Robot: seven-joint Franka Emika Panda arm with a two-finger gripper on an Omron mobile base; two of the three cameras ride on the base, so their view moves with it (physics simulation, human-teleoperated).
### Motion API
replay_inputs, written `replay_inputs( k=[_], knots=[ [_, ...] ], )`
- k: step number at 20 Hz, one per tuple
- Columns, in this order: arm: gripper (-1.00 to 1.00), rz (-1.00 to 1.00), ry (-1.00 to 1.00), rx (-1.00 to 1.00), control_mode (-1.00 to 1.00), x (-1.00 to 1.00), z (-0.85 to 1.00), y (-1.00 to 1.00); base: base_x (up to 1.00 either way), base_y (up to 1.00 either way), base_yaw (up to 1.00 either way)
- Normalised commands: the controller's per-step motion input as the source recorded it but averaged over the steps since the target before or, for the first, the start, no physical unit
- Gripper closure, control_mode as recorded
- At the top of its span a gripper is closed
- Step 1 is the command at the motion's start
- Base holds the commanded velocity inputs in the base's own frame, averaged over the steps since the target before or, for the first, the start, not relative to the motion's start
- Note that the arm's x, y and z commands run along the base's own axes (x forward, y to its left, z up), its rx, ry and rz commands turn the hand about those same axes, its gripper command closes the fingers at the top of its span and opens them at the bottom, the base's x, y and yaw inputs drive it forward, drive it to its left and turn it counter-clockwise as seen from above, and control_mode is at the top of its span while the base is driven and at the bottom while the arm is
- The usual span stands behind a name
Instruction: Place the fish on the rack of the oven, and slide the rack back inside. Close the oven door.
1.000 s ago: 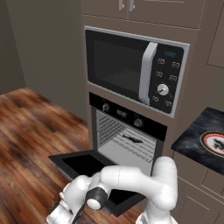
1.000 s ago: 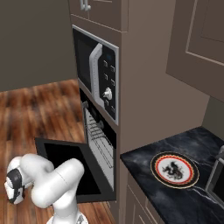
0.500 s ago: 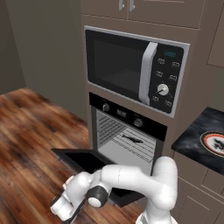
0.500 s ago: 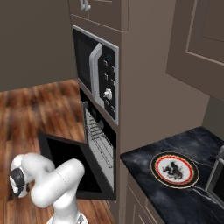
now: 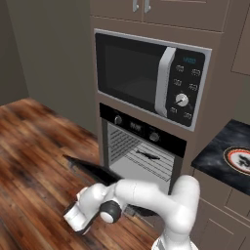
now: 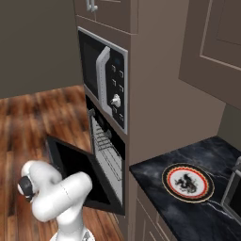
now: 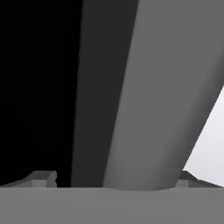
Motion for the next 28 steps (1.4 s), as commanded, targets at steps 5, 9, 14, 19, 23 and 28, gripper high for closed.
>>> replay_inputs(
  k=[5,9,14,19,23,28],
  knots=[
    [-1.0,-0.07,-0.25,-0.11,-1.0,0.05,0.66,-0.84,0.0,0.0,0.0],
    [-1.0,0.0,-0.17,-0.04,-1.0,0.05,0.61,-0.98,0.0,0.0,0.0],
    [-1.0,0.0,-0.11,-0.01,-1.0,0.06,0.53,-0.95,0.0,0.0,0.0],
    [-1.0,0.04,-0.07,0.0,-1.0,0.04,0.44,-0.87,0.0,0.0,0.0],
    [-1.0,0.14,-0.07,0.0,-1.0,0.02,0.33,-0.75,0.0,0.0,0.0],
    [-1.0,0.29,-0.09,0.02,-1.0,0.0,0.23,-0.59,0.0,0.0,0.0]
  ],
)
